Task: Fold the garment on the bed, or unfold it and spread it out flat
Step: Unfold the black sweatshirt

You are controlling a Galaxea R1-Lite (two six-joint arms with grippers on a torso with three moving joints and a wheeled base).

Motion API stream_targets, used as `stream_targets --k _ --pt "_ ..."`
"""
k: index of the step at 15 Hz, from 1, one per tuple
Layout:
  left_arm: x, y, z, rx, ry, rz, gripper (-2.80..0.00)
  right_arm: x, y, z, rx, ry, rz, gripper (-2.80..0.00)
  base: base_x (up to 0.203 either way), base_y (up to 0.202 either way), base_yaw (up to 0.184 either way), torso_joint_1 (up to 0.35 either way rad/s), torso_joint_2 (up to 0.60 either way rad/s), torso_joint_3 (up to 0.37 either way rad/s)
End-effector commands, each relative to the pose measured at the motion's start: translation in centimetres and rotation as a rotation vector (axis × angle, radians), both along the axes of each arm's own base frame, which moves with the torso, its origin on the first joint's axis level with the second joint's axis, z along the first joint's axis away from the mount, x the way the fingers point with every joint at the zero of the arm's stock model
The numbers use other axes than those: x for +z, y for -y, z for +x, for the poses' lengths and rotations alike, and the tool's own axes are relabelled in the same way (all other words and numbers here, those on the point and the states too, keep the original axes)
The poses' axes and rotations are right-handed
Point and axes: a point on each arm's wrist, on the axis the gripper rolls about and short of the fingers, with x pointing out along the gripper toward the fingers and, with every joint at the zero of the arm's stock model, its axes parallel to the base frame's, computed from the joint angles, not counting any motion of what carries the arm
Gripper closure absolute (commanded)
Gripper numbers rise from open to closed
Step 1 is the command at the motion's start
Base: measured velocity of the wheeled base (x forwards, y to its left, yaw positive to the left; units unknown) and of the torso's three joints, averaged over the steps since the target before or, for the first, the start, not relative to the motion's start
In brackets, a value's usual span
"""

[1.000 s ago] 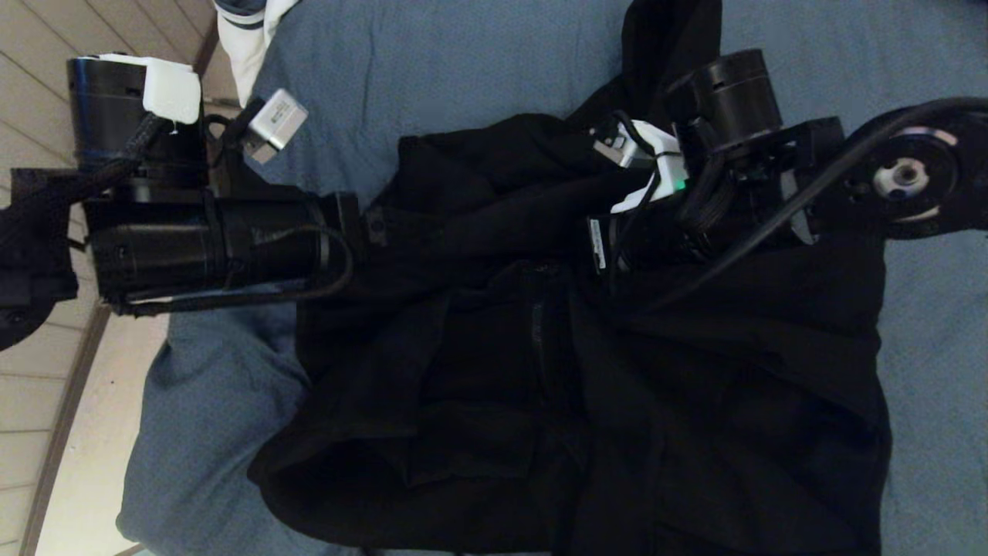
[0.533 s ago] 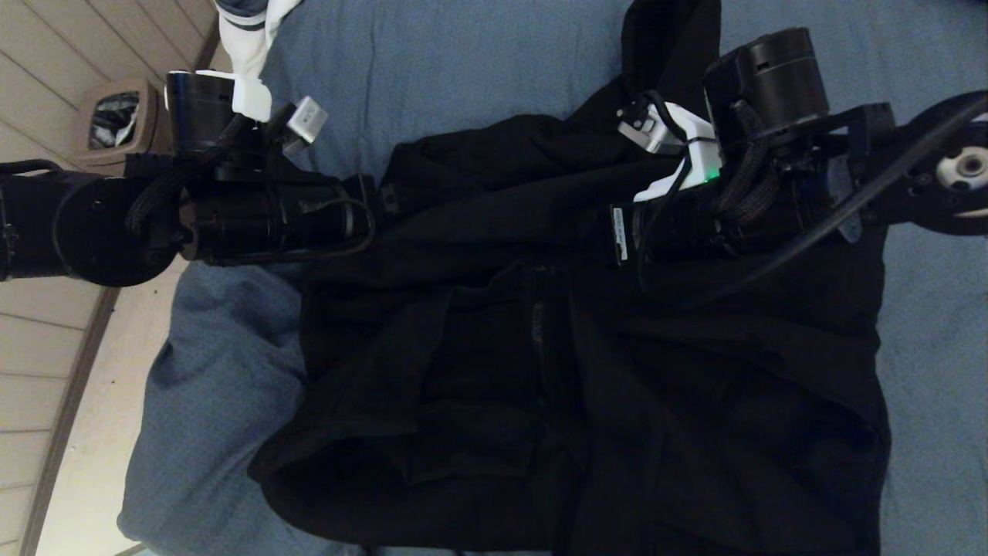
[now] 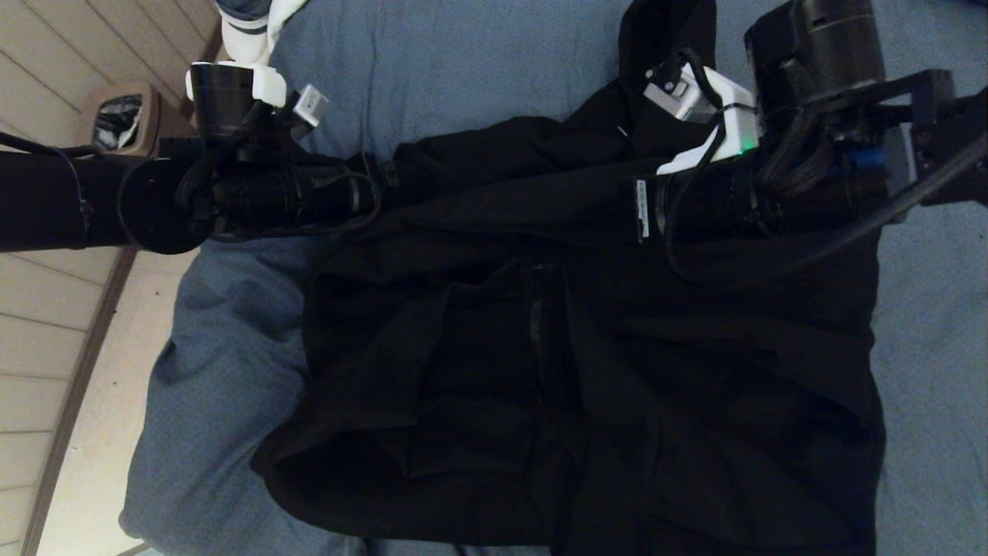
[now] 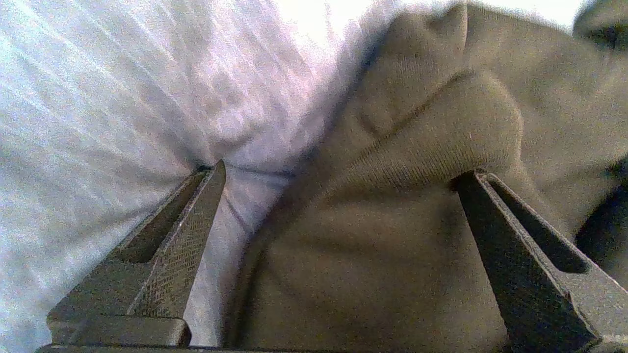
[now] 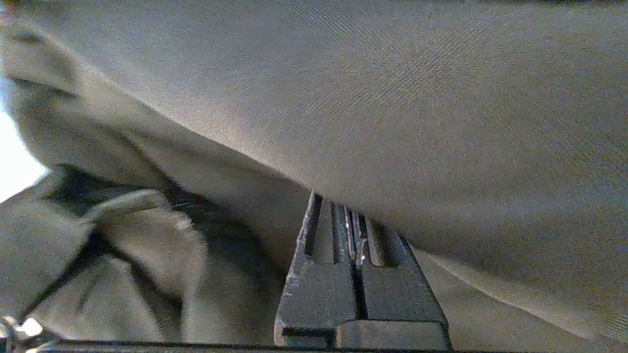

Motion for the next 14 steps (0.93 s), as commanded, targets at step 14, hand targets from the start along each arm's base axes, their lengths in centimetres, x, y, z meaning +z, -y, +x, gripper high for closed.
stream_targets --k 14 --pt "0.7 -1.6 1.9 0.064 0.018 -0.049 -2.8 1.4 -0.7 -3.4 0.077 0.0 -0.001 0.0 0.0 0.0 0.0 0.0 0.0 0.0"
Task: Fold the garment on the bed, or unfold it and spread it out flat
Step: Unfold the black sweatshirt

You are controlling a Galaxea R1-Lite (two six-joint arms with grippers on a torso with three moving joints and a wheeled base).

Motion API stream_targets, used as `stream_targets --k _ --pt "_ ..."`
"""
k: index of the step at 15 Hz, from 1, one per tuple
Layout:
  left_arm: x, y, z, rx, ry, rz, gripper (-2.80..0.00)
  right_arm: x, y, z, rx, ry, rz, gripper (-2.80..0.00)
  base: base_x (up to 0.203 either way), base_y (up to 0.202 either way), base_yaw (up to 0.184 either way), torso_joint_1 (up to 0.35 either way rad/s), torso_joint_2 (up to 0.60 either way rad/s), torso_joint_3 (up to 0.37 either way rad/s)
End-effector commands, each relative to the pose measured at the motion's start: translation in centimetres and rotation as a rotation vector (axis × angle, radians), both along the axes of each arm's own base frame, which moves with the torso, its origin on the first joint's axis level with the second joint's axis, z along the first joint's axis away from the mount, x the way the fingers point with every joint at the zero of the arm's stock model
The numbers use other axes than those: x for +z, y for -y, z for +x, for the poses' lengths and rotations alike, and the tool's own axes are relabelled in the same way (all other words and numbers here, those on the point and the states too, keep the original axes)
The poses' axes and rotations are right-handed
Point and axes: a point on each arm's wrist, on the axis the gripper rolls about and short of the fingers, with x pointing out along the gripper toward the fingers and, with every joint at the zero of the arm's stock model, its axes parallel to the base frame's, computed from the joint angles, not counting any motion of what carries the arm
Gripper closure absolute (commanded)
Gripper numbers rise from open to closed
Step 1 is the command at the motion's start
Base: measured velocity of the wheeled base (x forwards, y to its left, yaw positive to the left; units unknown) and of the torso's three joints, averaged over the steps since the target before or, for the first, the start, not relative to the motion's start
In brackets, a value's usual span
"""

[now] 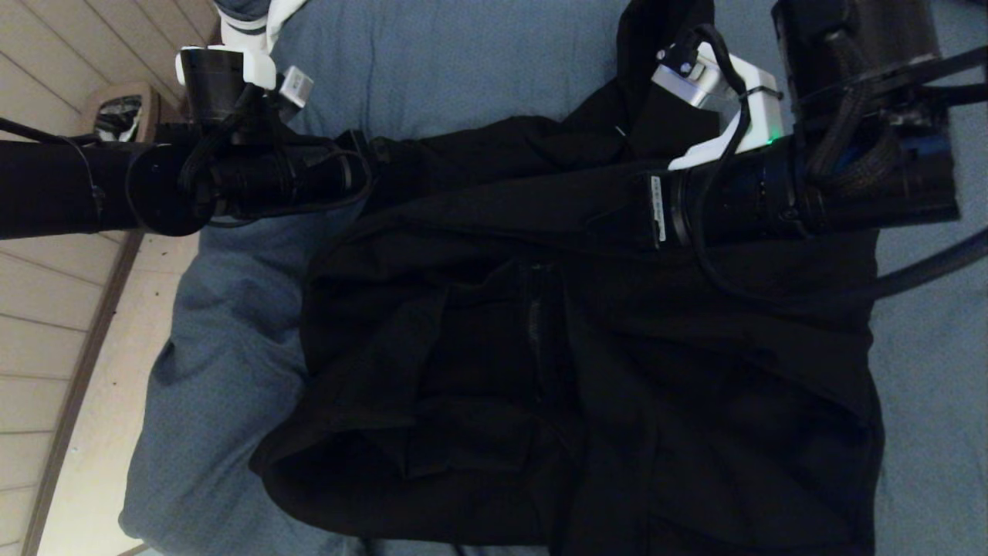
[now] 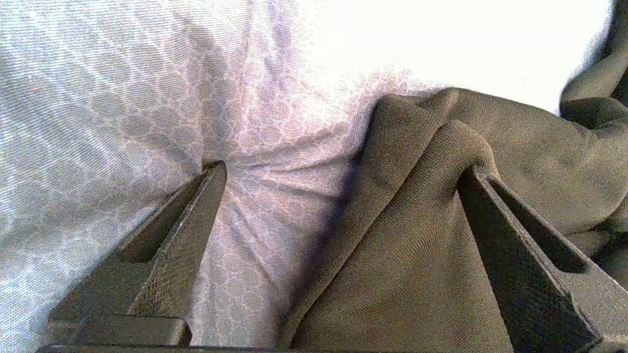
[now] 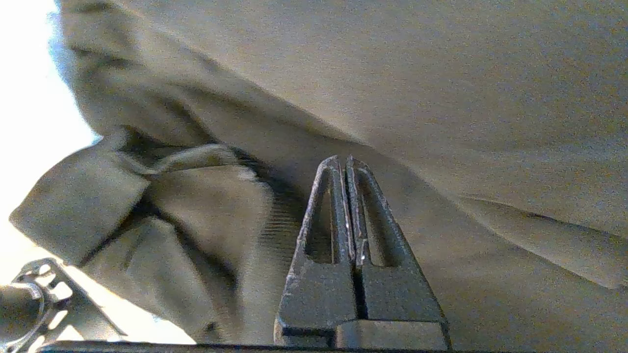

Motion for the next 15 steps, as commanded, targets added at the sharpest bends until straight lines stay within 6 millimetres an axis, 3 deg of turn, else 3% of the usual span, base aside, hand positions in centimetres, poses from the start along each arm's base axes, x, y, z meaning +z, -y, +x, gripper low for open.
stream_targets --k 1,6,11,15 --pt "-0.3 0.0 0.0 -0.001 -0.014 0.0 -2.8 0.5 -0.2 -1.0 0.027 0.015 0.006 -2.8 0.0 0.0 0.0 0.0 0.0 0.0" --pt "0.4 0.2 -1.4 -0.017 -0.009 -0.002 -2.8 -1.0 -1.5 -1.5 0.083 -0.04 -0.043 -2.8 0.0 0.0 0.0 0.0 0.0 0.0" --pt "0.2 0.3 -1.4 -0.023 -0.015 0.0 -2.8 -2.5 -4.0 -2.3 0.166 -0.08 -0.076 -2.8 0.0 0.0 0.0 0.0 0.0 0.0" --pt "0.1 0.5 -1.3 -0.029 -0.02 0.0 -2.8 -3.7 -4.3 -2.9 0.183 -0.116 -0.104 -2.8 0.0 0.0 0.0 0.0 0.0 0.0"
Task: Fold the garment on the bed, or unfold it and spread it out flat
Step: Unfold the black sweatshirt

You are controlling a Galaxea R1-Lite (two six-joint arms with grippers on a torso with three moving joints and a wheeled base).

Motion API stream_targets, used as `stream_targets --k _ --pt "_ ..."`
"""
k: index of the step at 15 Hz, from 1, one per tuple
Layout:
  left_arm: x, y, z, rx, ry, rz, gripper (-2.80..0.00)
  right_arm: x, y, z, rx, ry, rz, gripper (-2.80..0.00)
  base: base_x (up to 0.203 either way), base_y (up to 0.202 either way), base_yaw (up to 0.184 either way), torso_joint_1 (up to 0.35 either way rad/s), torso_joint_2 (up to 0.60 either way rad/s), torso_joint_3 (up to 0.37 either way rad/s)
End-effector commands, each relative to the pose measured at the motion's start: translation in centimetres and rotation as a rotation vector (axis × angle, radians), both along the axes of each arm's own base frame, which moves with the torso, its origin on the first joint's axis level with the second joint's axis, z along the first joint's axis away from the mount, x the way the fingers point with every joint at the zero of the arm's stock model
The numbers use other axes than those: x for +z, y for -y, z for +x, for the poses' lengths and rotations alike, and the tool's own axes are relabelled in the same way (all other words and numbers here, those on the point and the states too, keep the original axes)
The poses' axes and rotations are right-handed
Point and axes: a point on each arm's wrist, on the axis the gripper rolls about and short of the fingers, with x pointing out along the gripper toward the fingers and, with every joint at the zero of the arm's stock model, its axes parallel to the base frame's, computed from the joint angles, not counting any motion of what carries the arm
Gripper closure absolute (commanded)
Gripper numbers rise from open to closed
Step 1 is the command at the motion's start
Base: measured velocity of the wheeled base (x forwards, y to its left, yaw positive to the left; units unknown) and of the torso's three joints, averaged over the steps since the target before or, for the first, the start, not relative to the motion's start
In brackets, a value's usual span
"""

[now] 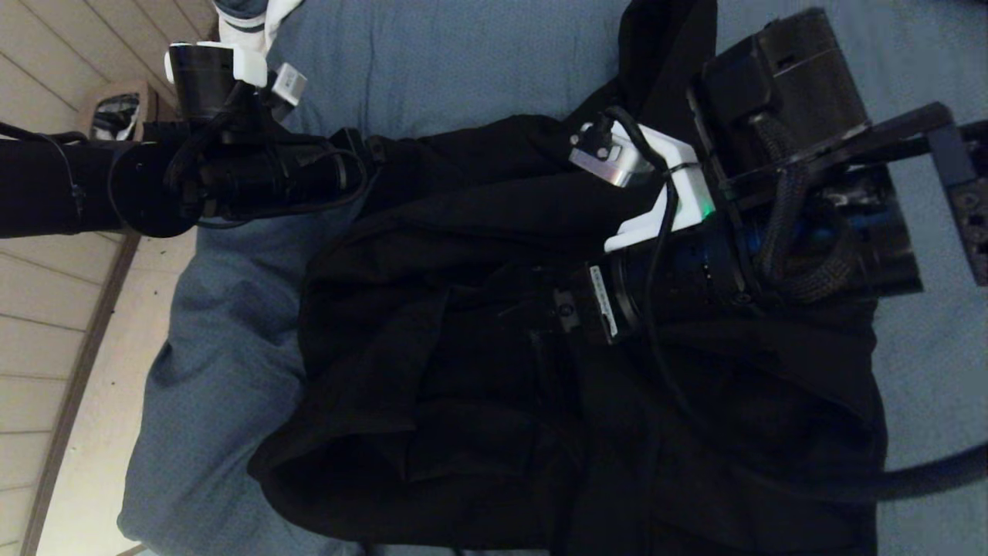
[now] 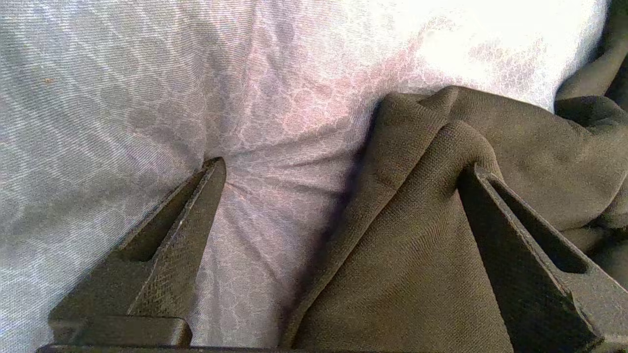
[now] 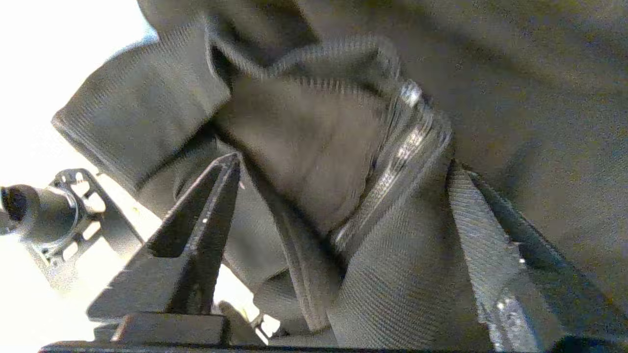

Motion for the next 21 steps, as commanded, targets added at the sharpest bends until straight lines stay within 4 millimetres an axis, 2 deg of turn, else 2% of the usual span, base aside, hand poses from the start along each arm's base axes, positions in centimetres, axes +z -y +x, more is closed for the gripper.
stream_targets --k 1,4,8,11,15,18,21 --pt "-0.2 0.2 0.0 -0.008 -0.008 -0.002 -2.8 -1.0 0.0 -0.2 0.001 -0.027 -0.03 0.0 0.0 0.0 0.0 0.0 0.0 0.0" --pt "-0.2 0.3 0.0 -0.01 -0.009 -0.002 -2.8 -1.9 0.4 -0.1 -0.008 -0.047 -0.055 0.0 0.0 0.0 0.0 0.0 0.0 0.0" --pt "0.3 0.2 -0.3 -0.01 0.003 -0.006 -2.8 -0.9 1.3 -1.3 -0.002 -0.023 -0.035 0.0 0.0 0.0 0.0 0.0 0.0 0.0" --pt "2.8 -0.5 -2.6 -0.01 0.062 -0.024 -2.8 -0.2 2.0 -3.4 0.037 -0.025 -0.039 0.0 0.0 0.0 0.0 0.0 0.0 0.0" --pt "5.4 -1.2 -6.2 -0.02 0.127 -0.041 -2.8 -0.9 2.6 -4.7 0.057 -0.045 -0.062 0.0 0.0 0.0 0.0 0.0 0.0 0.0" --pt "6.2 -1.4 -6.9 -0.018 0.147 -0.046 -2.8 -1.0 3.9 -6.0 0.067 -0.069 -0.086 0.0 0.0 0.0 0.0 0.0 0.0 0.0" --pt "6.0 -1.4 -6.6 -0.018 0.141 -0.045 -2.8 -2.4 5.4 -8.5 0.114 -0.134 -0.154 0.0 0.0 0.0 0.0 0.0 0.0 0.0"
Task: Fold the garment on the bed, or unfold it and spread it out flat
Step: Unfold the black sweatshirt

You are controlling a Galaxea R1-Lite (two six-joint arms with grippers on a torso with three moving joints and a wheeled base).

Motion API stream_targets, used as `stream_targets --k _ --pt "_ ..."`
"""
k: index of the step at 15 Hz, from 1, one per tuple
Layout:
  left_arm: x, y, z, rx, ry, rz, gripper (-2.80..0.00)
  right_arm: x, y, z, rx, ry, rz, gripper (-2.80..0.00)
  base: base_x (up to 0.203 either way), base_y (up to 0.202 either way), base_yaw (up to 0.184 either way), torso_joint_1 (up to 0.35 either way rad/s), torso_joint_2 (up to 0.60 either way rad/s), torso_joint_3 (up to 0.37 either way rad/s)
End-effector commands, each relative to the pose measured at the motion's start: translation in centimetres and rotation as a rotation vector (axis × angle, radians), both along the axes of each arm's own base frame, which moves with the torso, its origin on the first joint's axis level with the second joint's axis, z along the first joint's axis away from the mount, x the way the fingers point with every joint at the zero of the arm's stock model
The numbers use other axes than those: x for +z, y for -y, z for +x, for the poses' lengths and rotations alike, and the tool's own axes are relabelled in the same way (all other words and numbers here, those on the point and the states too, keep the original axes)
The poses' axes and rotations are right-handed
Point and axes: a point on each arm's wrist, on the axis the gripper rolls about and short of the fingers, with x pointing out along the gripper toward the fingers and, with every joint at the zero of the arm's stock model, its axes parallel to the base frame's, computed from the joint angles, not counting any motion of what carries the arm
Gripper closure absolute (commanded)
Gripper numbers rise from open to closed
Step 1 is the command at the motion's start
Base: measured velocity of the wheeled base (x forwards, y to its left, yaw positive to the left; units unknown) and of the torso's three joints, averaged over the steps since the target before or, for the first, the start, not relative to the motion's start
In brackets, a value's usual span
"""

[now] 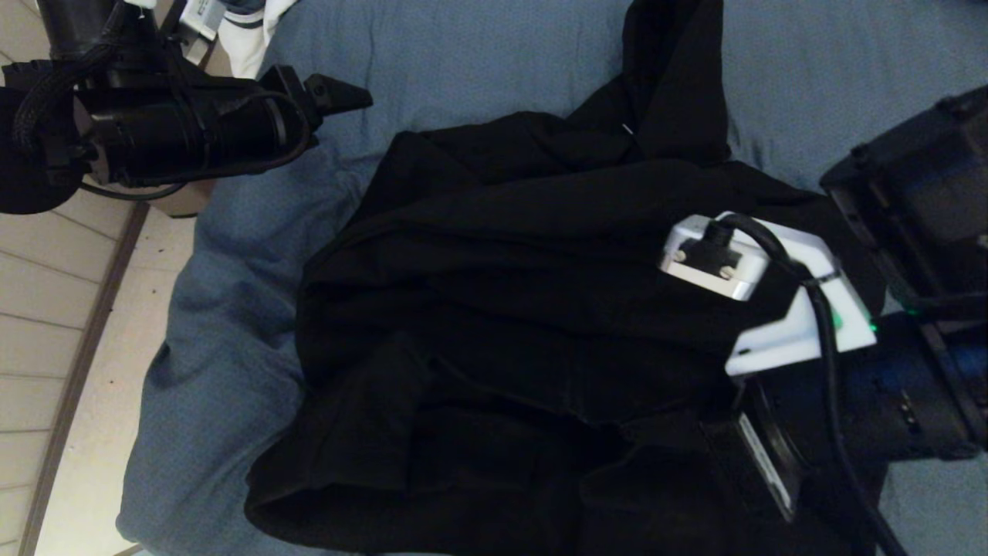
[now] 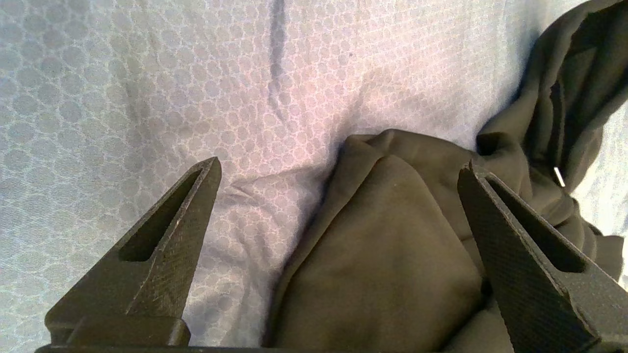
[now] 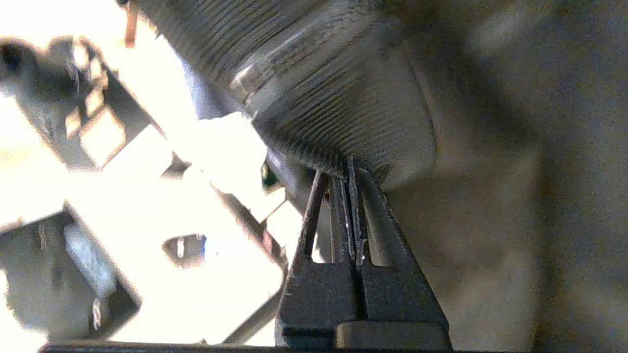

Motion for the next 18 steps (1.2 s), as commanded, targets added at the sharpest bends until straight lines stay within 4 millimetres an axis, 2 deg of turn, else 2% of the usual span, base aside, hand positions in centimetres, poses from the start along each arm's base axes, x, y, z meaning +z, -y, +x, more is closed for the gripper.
stream_targets --k 1,4,7,11,14,18 --pt "0.3 -0.1 -0.2 -0.003 0.01 -0.006 -2.8 -1.5 1.3 -2.0 0.035 -0.043 -0.047 0.0 0.0 0.0 0.0 0.0 0.0 0.0" --pt "0.2 0.0 -0.1 -0.003 0.007 -0.005 -2.8 -4.7 2.2 -3.3 0.067 -0.122 -0.146 0.0 0.0 0.0 0.0 0.0 0.0 0.0" --pt "0.1 0.0 0.2 -0.002 0.005 -0.003 -2.8 -6.5 2.8 -4.9 0.125 -0.16 -0.2 0.0 0.0 0.0 0.0 0.0 0.0 0.0" --pt "-0.3 0.2 0.6 -0.002 -0.002 -0.001 -2.8 -6.7 4.7 -6.8 0.262 -0.266 -0.241 0.0 0.0 0.0 0.0 0.0 0.0 0.0" --pt "-0.2 0.2 0.7 0.0 -0.002 -0.001 -2.8 -6.4 5.9 -7.8 0.384 -0.243 -0.311 0.0 0.0 0.0 0.0 0.0 0.0 0.0" --pt "-0.5 0.3 1.1 0.001 -0.008 0.001 -2.8 -5.4 5.7 -7.8 0.436 -0.233 -0.276 0.0 0.0 0.0 0.0 0.0 0.0 0.0"
